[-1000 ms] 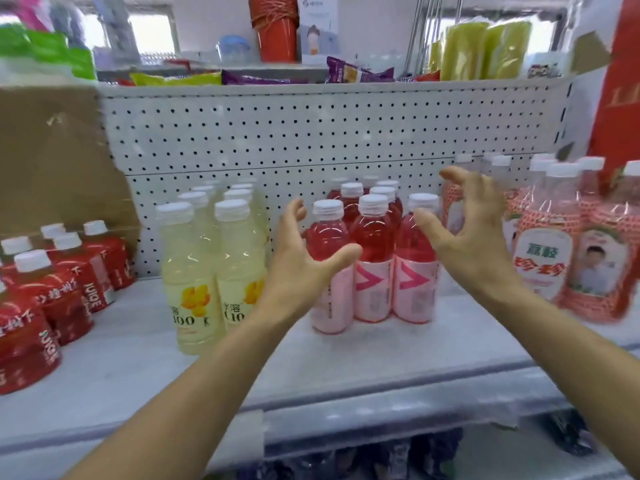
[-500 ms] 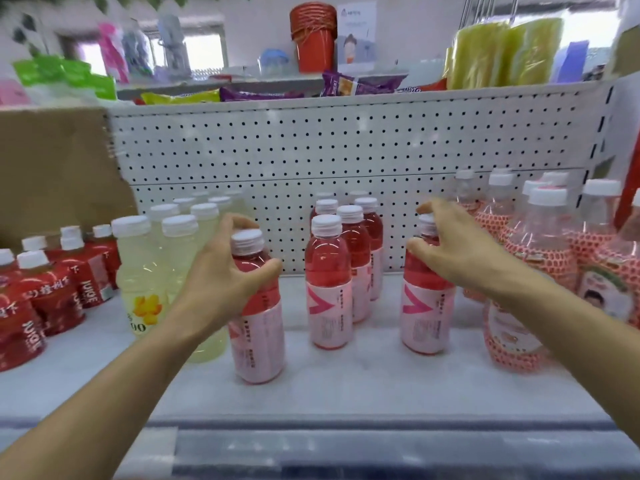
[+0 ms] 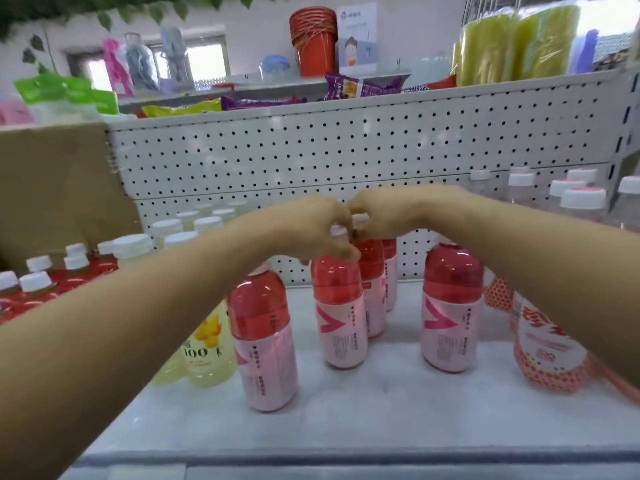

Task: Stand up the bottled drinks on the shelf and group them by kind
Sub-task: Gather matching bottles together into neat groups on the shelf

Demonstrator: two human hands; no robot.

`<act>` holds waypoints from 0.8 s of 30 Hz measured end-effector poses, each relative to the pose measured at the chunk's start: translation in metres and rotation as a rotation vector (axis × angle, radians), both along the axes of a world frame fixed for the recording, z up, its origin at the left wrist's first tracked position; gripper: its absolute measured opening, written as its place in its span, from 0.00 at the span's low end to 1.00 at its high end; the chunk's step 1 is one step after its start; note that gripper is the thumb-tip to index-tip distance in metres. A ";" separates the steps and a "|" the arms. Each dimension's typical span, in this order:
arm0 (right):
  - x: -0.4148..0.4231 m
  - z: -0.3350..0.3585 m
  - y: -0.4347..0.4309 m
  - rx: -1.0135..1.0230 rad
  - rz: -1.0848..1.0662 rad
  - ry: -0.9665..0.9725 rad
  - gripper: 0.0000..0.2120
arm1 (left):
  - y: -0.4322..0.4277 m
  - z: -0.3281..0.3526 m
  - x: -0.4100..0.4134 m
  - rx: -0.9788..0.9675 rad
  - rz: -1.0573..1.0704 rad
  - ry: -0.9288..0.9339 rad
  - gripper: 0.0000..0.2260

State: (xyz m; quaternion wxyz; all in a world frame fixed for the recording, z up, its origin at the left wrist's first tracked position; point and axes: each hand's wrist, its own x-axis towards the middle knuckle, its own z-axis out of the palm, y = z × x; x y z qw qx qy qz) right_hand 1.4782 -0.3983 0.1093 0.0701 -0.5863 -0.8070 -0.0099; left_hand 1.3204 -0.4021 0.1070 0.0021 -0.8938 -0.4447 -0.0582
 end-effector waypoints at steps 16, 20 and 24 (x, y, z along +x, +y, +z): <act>0.045 -0.002 0.001 -0.024 -0.077 0.075 0.10 | 0.043 0.007 -0.007 -0.067 -0.136 0.014 0.14; 0.047 -0.004 0.001 -0.012 -0.051 0.097 0.10 | 0.049 0.005 -0.006 -0.062 -0.121 0.011 0.14; 0.047 -0.005 0.000 -0.027 -0.027 0.135 0.11 | 0.052 0.003 -0.004 -0.007 -0.099 0.024 0.15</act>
